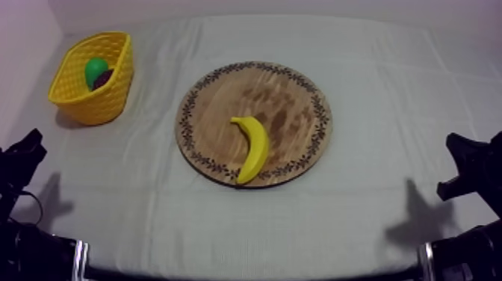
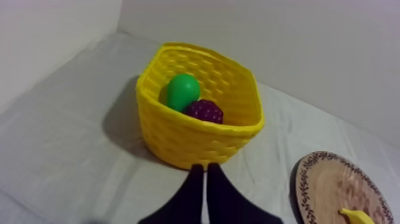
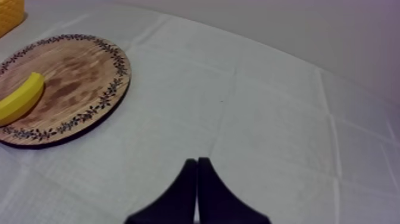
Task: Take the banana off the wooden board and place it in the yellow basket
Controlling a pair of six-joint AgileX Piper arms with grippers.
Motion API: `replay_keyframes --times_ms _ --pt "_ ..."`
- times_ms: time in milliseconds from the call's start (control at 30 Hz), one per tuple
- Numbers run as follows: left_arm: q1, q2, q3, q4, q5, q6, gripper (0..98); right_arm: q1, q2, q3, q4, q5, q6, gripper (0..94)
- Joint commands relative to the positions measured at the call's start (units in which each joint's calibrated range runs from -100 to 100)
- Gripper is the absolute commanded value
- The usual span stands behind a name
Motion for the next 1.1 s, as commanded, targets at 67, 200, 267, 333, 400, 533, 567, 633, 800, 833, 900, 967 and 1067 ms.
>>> replay_keyframes --times_ms 67,200,267,333,400,533,567,633,800,833,900,967,1067 --pt "-0.39 -0.01 0.05 -0.01 -0.02 0.15 0.1 0.01 0.00 -0.03 0.01 0.02 0.00 0.3" --pt "-0.34 -0.01 0.05 -0.01 -0.02 -0.51 0.1 -0.01 0.00 -0.03 0.01 0.02 0.02 0.3" --pt "-0.29 -0.01 0.05 -0.01 -0.02 -1.09 0.2 -0.04 0.00 -0.03 0.01 0.02 0.00 0.3" --pt "-0.26 -0.01 0.05 -0.01 -0.02 -1.48 0.6 -0.06 0.00 -0.03 0.01 0.02 -0.01 0.3" --pt "-0.25 -0.01 0.05 -0.01 -0.02 -1.95 1.8 -0.06 0.00 -0.03 0.01 0.02 -0.02 0.3" --pt "-0.20 -0.01 0.05 -0.01 -0.14 -1.73 2.0 -0.07 0.00 -0.03 0.01 0.02 -0.04 0.3" --pt "-0.08 -0.01 0.05 -0.01 -0.45 -1.72 1.4 -0.07 0.00 -0.03 0.01 0.02 -0.04 0.3" --pt "0.45 0.09 0.01 -0.01 -1.50 -2.15 0.8 -0.07 0.00 -0.03 0.01 0.02 -0.04 0.3" --pt "2.83 3.10 -3.01 0.15 -3.03 -2.56 0.1 -0.07 0.00 -0.03 0.01 0.02 -0.05 0.3" --pt "3.41 4.16 -4.00 0.10 -3.12 -2.54 0.1 -0.07 0.00 -0.03 0.01 0.02 -0.05 0.3" --pt "4.52 6.72 -6.51 0.04 -3.08 -2.65 0.0 -0.03 0.00 -0.03 0.01 0.02 -0.03 0.3" --pt "5.51 9.78 -9.87 0.02 -2.51 -2.97 0.0 -0.01 0.00 -0.03 0.01 0.02 -0.03 0.3" --pt "7.11 15.04 -16.11 -0.03 -0.37 -3.82 0.0 0.00 0.00 -0.03 0.01 0.02 -0.02 0.3"
